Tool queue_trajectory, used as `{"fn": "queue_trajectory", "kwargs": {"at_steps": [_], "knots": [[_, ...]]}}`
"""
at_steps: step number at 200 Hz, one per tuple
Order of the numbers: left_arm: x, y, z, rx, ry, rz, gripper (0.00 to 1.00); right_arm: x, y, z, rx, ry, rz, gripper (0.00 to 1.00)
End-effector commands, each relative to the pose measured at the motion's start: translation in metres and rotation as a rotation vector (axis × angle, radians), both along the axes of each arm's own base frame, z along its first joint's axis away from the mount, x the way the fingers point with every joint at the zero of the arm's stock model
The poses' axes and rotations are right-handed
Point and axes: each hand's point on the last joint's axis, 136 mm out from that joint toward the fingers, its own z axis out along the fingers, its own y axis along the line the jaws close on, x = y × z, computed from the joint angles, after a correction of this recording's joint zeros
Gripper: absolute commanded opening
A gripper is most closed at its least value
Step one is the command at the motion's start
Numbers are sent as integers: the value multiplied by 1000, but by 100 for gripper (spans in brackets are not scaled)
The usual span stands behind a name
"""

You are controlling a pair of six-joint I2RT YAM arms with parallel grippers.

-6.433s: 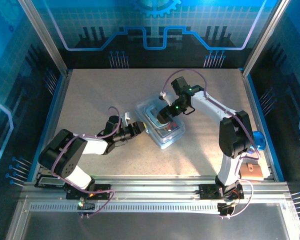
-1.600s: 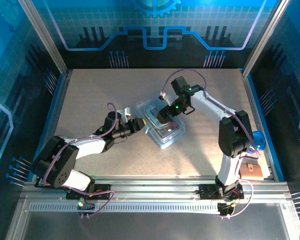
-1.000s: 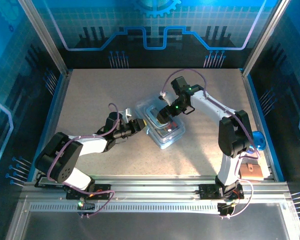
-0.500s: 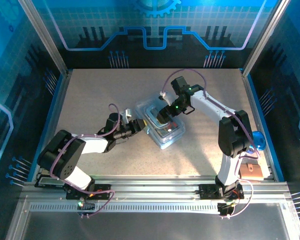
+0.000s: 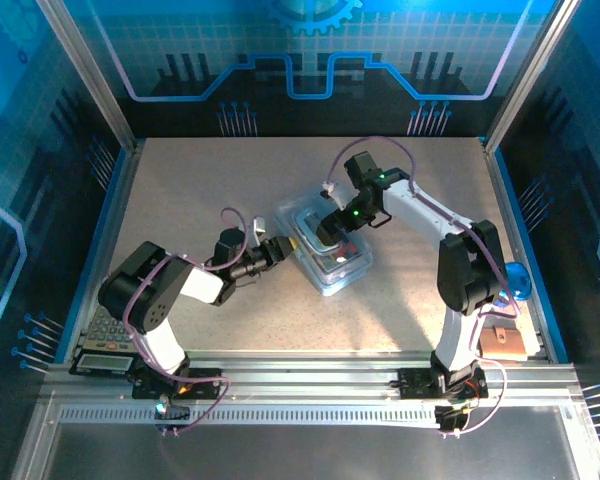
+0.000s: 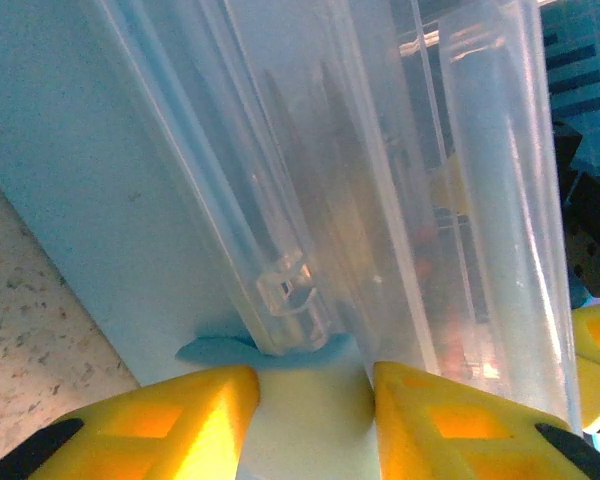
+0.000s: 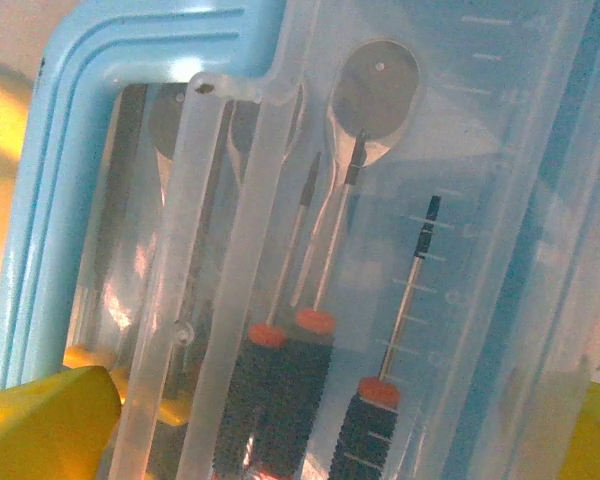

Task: Pack the tool kit

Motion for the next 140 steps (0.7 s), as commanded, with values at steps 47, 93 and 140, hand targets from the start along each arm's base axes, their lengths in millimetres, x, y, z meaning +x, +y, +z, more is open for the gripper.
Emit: {"fn": "queue_trajectory", "kwargs": {"at_steps": [47, 93, 140], "knots": [[74, -35, -15, 81, 52, -97, 39, -44, -22, -54, -95, 235, -45, 100], [127, -57, 7, 113, 1, -146, 40, -12, -24, -32, 34, 186, -196, 100], [165, -58, 35, 111, -46, -144, 44, 17, -29, -17, 89, 152, -277, 100]]}}
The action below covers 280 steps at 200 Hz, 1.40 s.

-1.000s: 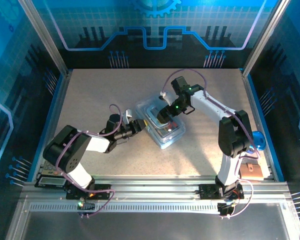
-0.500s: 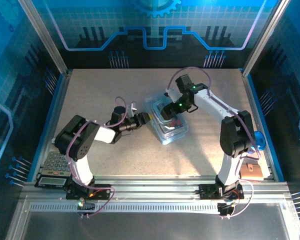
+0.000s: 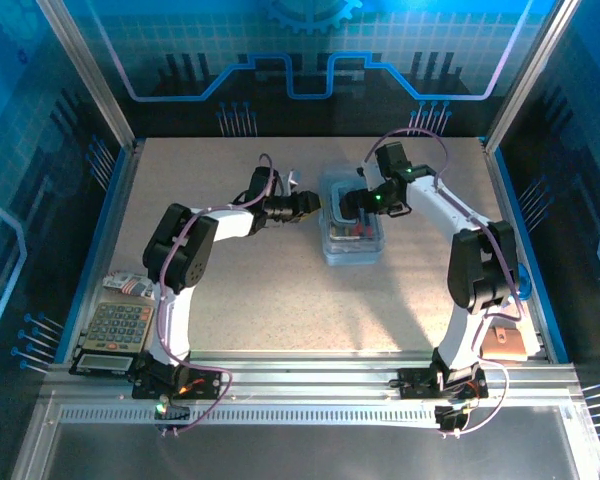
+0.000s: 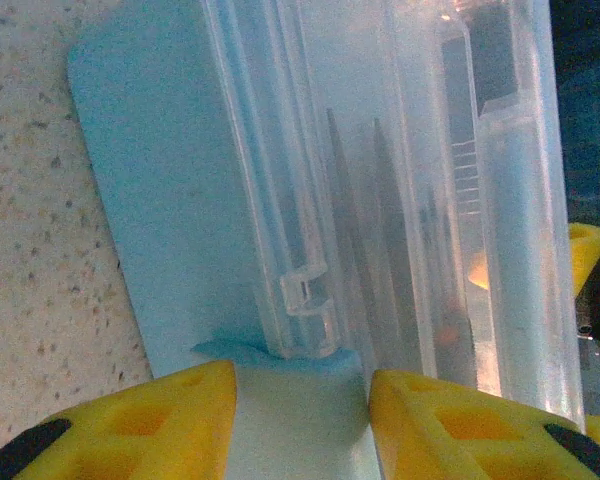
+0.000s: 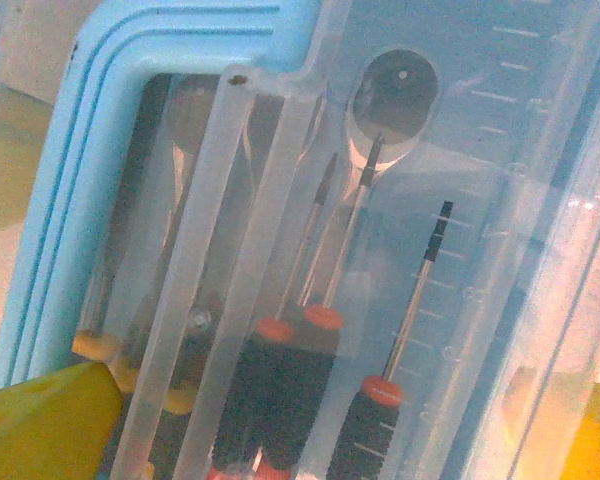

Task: Pack the tool kit

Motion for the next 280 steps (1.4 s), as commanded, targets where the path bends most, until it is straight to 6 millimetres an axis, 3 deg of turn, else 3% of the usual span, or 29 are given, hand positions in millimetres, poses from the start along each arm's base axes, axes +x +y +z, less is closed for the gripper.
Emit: {"fn": "queue_trajectory", "kwargs": {"at_steps": [1, 25, 58, 70, 83, 85, 88, 113, 129, 146, 154, 163, 180, 195, 219, 238, 268, 280], "knots": [[36, -1, 27, 11, -117, 45, 44, -42, 42, -23, 103, 170, 174, 100], [40, 8, 44, 21, -145, 47, 45, -30, 33, -6, 106, 118, 136, 100], [31, 41, 85, 83, -212, 71, 48, -15, 12, 54, 47, -78, 145, 100], [24, 61, 112, 153, -275, 94, 57, -12, 4, 80, 18, -170, 144, 100], [15, 83, 142, 253, -342, 125, 74, -11, -5, 108, 12, -262, 137, 100], [13, 87, 147, 269, -353, 129, 90, -11, -6, 111, 11, -274, 134, 100], [10, 91, 154, 288, -368, 135, 98, -11, -9, 118, 12, -296, 127, 100], [-19, 133, 201, 428, -467, 212, 99, -18, -29, 152, 11, -449, 65, 100], [-44, 162, 210, 523, -523, 305, 99, -26, -47, 156, -29, -560, -1, 100], [-73, 199, 201, 618, -569, 453, 99, -51, -52, 156, -6, -700, 23, 100], [-87, 216, 190, 661, -586, 518, 99, -63, -56, 157, -5, -804, 24, 100], [-104, 234, 174, 705, -603, 586, 99, -79, -63, 145, -18, -915, 14, 100], [-128, 265, 142, 789, -627, 697, 99, -101, -93, 132, -61, -1115, -136, 100], [-142, 286, 113, 838, -610, 765, 99, -112, -121, 111, -94, -1123, -279, 100], [-152, 302, 72, 886, -572, 795, 99, -103, -129, 77, -133, -1021, -313, 100], [-152, 313, 51, 885, -528, 823, 99, -87, -131, 48, -159, -958, -326, 100], [-142, 323, 29, 872, -489, 838, 99, -67, -129, 14, -154, -905, -331, 100], [-134, 329, 27, 869, -462, 847, 99, -58, -128, 15, -147, -913, -329, 100]]}}
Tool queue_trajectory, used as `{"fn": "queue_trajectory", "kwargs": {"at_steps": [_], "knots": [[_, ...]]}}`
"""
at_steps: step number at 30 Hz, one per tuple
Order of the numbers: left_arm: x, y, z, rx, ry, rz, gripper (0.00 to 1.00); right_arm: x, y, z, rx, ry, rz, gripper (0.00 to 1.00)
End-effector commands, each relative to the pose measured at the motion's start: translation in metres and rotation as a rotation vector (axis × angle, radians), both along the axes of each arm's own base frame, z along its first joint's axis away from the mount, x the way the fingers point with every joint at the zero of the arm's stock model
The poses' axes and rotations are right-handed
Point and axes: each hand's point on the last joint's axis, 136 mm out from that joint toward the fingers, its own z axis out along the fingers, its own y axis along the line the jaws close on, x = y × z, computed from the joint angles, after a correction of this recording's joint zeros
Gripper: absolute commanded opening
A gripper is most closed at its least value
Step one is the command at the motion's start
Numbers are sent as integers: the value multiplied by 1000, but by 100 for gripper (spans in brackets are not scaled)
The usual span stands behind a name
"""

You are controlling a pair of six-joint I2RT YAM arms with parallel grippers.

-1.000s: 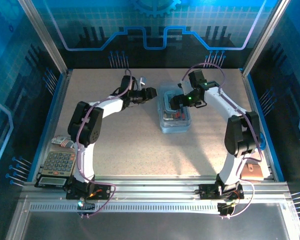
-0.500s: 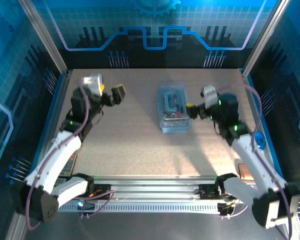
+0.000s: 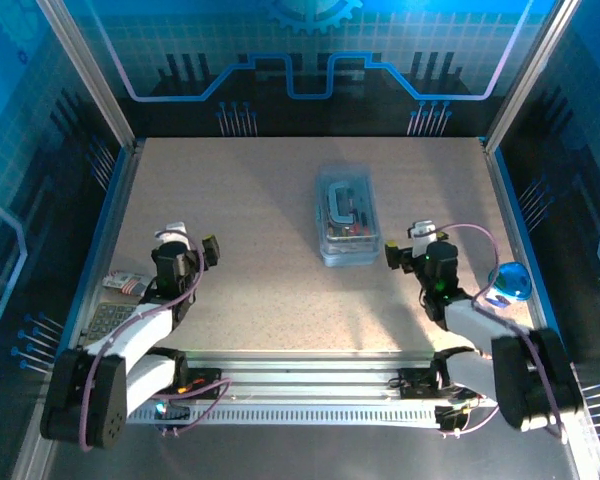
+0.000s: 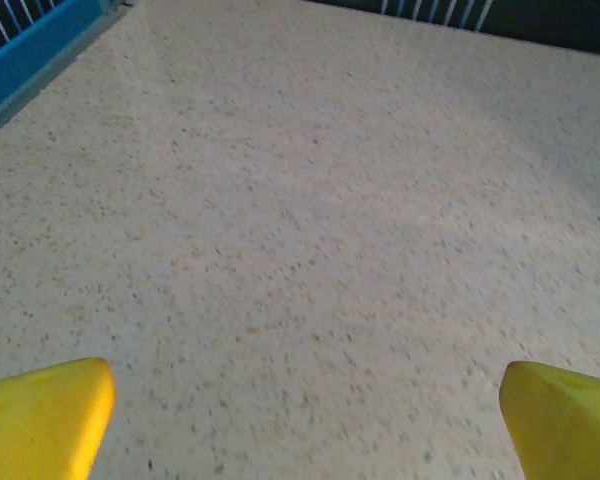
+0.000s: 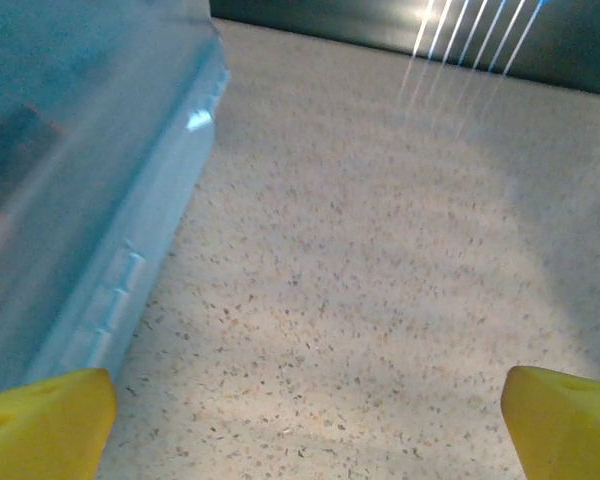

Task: Pack the tool kit

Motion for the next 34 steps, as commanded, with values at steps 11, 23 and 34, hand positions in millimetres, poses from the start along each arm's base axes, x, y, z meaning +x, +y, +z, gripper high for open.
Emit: {"fn": "queue_trajectory", "kwargs": {"at_steps": [11, 23, 34], "knots": [[68, 18, 2, -20, -63, -19, 99, 61, -12, 1, 42, -88, -53, 100], [63, -6, -11, 17, -114, -130, 99, 60, -15, -1, 53, -76, -55, 100], [70, -8, -8, 47, -123, -132, 99, 61, -14, -1, 57, -75, -47, 100]]}}
